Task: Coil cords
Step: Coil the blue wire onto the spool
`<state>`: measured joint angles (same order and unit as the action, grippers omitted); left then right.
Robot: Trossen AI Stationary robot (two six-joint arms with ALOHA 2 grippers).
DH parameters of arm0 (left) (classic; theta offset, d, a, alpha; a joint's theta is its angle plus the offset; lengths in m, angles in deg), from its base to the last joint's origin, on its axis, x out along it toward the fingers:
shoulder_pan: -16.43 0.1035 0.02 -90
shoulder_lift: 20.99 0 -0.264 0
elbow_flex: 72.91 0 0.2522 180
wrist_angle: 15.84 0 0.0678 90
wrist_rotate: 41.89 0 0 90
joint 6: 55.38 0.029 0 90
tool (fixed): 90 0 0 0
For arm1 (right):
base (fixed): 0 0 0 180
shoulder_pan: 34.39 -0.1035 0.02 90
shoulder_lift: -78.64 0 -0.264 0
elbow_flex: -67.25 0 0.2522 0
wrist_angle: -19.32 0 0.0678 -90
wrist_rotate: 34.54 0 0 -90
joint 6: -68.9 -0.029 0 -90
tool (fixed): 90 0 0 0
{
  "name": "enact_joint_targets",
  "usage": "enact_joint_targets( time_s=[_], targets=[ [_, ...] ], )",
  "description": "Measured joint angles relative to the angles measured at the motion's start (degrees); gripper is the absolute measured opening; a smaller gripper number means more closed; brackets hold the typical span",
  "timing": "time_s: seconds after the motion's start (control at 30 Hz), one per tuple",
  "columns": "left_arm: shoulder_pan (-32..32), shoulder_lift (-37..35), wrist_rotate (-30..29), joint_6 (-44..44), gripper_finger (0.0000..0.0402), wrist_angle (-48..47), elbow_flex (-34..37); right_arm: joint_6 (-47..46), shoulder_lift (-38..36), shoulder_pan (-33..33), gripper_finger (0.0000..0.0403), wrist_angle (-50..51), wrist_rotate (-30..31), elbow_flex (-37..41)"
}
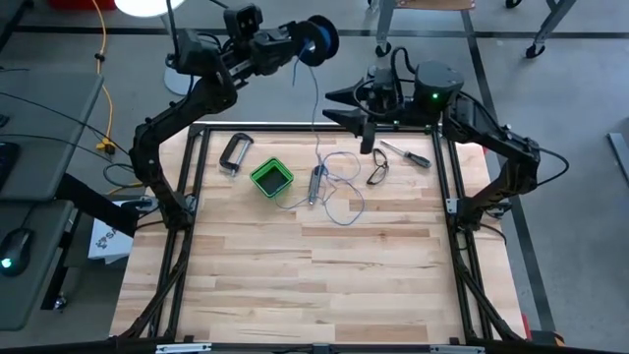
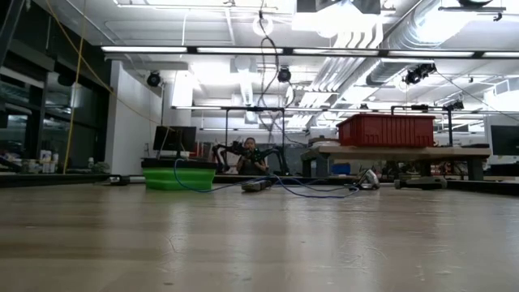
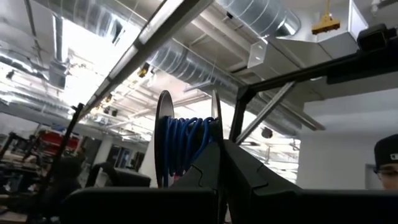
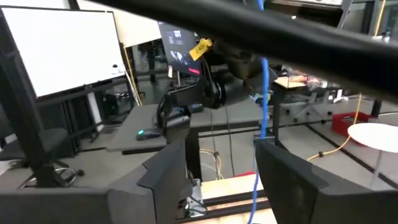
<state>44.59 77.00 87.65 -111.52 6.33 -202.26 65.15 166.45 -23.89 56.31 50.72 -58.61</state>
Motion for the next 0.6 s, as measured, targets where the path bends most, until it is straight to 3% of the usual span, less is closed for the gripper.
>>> enact_joint_targets(
  time_s=[0.6],
  targets=[
    [1.2,0.0,-1.1,5.3,0.0,-3.7,0.0,7.7,2.8,0.0,0.0192,1.2,9.1,0.0]
  ],
)
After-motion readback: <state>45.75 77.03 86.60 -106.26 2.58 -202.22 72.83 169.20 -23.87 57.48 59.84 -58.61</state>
